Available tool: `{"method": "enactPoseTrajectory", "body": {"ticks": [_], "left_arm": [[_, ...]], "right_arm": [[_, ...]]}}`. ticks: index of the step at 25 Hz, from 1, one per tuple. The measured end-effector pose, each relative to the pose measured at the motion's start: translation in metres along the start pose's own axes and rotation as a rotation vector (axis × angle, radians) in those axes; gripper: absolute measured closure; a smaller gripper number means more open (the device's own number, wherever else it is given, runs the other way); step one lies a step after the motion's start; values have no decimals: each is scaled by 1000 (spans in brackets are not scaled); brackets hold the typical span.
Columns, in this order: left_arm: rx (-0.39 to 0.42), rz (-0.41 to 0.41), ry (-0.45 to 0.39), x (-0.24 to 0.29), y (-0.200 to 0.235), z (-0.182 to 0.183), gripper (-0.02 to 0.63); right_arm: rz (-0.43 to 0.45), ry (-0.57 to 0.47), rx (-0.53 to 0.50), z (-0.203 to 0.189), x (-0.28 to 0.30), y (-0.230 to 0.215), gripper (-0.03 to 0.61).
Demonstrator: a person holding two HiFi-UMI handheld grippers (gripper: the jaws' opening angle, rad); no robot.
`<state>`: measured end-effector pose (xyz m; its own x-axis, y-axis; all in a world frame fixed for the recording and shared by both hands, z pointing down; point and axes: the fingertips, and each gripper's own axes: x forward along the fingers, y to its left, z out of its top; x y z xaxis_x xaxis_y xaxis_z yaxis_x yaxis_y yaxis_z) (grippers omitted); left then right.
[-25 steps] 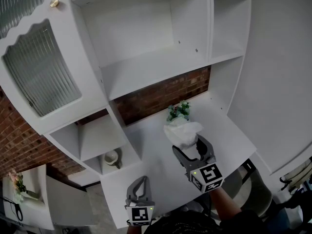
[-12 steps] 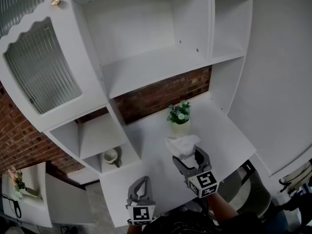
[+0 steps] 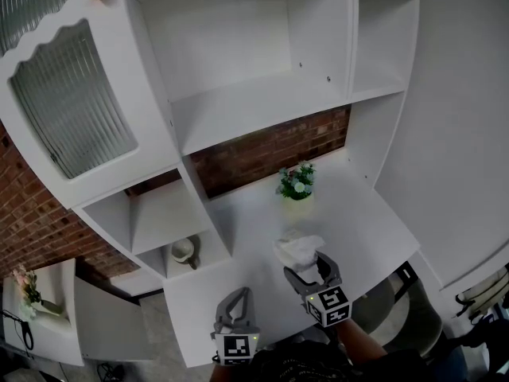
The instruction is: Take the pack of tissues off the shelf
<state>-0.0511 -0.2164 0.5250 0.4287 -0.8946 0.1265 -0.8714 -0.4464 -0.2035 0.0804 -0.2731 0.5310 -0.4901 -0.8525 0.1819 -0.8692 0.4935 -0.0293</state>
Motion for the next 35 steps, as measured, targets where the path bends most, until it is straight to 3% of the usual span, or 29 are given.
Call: {"method": "enactPoseTrajectory", "body": {"ticks": [19, 35], "left_arm": [[1, 15, 44, 4, 10, -12, 602], [-19, 9, 80, 18, 19, -26, 603]], "right_arm": [[49, 194, 49, -88, 23, 9, 247], [80, 307, 62, -122, 48, 17, 247]]}}
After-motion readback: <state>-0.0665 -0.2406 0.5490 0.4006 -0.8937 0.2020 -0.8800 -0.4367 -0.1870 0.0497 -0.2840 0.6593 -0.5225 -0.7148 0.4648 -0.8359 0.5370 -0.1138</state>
